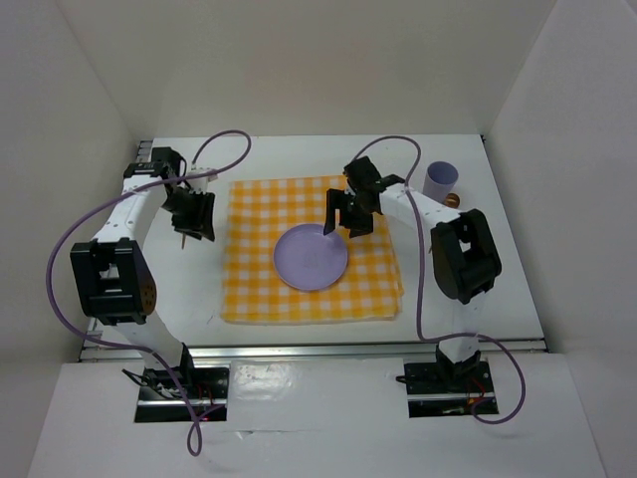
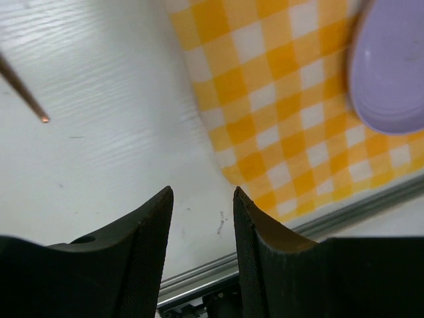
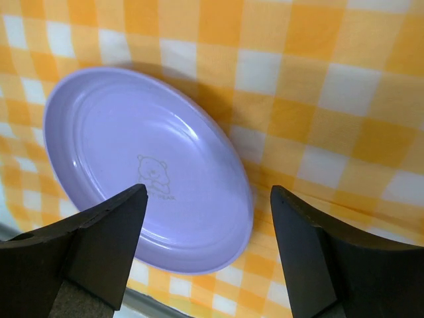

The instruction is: Set the dinner table for one person

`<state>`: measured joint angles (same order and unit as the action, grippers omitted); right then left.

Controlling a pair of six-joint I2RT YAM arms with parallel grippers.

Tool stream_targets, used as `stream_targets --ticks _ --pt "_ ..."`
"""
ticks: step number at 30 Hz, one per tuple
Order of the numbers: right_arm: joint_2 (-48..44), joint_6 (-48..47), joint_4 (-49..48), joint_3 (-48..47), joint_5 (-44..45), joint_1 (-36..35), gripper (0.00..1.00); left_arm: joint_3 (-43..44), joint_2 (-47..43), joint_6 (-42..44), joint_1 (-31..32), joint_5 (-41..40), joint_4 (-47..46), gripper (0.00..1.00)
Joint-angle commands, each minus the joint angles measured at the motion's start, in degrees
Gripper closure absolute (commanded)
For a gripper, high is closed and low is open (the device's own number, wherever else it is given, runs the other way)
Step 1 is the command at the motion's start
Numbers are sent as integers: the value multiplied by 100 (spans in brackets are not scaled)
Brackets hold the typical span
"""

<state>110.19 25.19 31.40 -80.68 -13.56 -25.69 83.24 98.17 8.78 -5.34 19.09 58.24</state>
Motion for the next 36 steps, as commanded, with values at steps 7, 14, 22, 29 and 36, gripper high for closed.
stream_targets --ticks 7,14,22,29,36 --pt "-611 109 1221 -844 1655 -472 15 569 762 -122 -28 -2673 -1138 52" --pt "-1429 162 1192 -431 1848 -472 11 1632 2090 -174 -28 -3078 -1501 52" --pt "-2097 267 1351 -176 1901 -472 11 2407 3110 -280 -134 -2946 -1236 51" --pt "-2555 381 1351 -114 1963 -472 10 2671 3524 -297 -248 -2842 -963 51" --pt "-2661 381 1466 -220 2120 -419 9 2654 3753 -297 -301 -2534 -683 100"
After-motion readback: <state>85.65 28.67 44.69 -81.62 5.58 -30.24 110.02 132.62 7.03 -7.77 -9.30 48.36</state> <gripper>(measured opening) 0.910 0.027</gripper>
